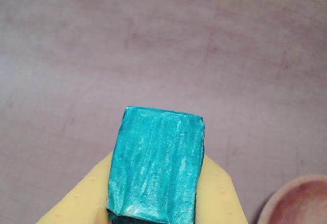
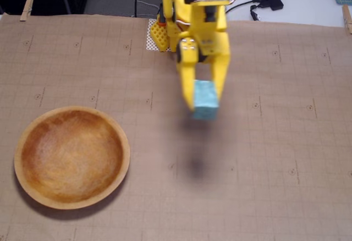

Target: Grasp a blue block and put it in the bowl.

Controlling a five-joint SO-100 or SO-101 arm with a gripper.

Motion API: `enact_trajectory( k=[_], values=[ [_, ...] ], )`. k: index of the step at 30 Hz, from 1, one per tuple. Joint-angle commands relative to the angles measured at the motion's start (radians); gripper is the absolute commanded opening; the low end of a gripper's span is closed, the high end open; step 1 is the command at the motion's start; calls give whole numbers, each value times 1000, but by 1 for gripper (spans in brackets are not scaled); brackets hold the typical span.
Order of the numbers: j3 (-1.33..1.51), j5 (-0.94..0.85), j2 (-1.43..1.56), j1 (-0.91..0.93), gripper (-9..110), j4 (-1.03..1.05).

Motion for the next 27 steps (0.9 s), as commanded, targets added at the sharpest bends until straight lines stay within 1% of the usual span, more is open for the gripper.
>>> enact_trajectory(
  k=[1, 7, 12, 20, 27],
  values=[
    [-14, -63, 44, 110, -2, -11],
    [-15, -140, -6, 288, -2, -11],
    [-41, -140, -167, 388, -2, -14],
    [-202, -37, -442, 423, -2, -14],
    [-321, 2, -634, 434, -1, -12]
  ],
)
